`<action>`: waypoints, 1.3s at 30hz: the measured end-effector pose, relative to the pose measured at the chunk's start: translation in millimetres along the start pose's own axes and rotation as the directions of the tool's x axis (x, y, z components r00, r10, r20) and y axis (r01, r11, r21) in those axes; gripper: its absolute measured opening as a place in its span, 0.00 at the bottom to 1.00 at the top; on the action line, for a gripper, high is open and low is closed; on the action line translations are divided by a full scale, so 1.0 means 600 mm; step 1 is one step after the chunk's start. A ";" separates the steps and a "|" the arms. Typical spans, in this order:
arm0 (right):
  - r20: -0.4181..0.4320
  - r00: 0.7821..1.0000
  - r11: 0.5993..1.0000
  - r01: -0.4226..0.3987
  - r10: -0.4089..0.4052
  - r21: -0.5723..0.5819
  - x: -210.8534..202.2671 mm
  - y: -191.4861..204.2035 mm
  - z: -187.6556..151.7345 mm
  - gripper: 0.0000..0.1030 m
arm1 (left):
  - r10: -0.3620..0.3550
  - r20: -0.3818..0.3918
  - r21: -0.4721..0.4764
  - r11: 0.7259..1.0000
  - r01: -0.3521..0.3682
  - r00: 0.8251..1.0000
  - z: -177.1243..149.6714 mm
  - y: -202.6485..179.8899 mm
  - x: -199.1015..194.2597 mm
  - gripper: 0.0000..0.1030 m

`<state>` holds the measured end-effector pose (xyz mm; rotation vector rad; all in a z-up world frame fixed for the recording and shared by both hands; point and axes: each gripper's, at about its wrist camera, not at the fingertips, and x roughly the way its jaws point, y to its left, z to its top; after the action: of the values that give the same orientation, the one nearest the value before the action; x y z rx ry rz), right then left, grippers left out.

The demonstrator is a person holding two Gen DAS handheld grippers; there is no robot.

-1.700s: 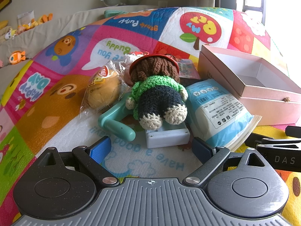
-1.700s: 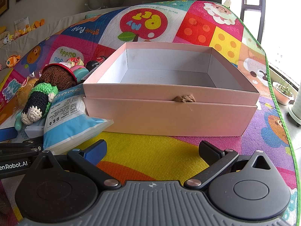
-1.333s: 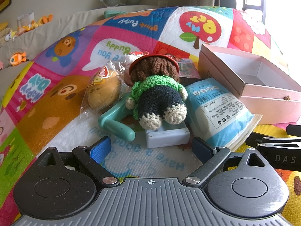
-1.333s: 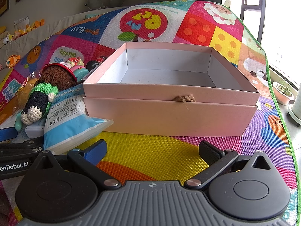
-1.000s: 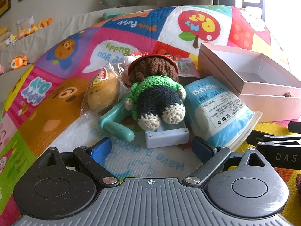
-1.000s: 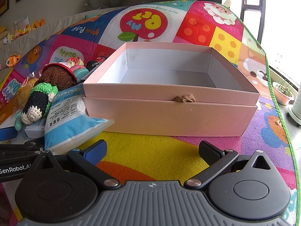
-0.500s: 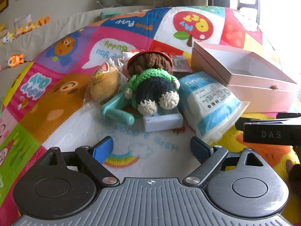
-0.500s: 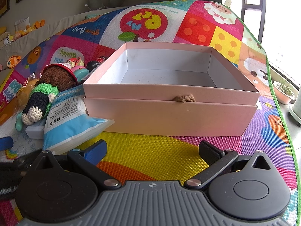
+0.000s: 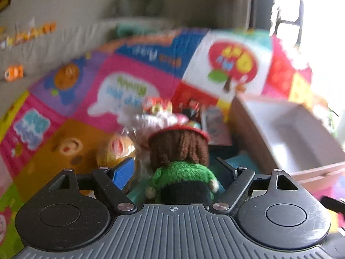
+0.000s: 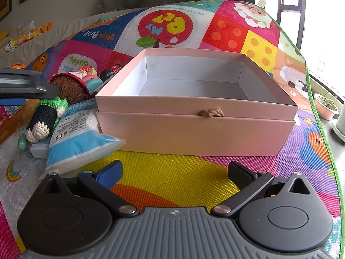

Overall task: Organize objects
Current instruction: 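Grasp the knitted doll with the left tool, then lift the doll with the left tool while the right tool grasps the blue snack bag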

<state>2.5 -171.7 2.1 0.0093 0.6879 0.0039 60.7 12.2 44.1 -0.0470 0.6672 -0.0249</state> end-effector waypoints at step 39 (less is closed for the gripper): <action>-0.155 0.875 0.879 -0.472 0.458 -0.072 -0.021 0.123 0.200 1.00 | -0.235 0.045 -0.135 0.962 0.239 0.971 -0.165 0.147 -0.148 0.60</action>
<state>69.2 -98.9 103.7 0.0721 0.8059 0.5128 -69.5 100.1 17.0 -0.2618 0.6308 -0.2085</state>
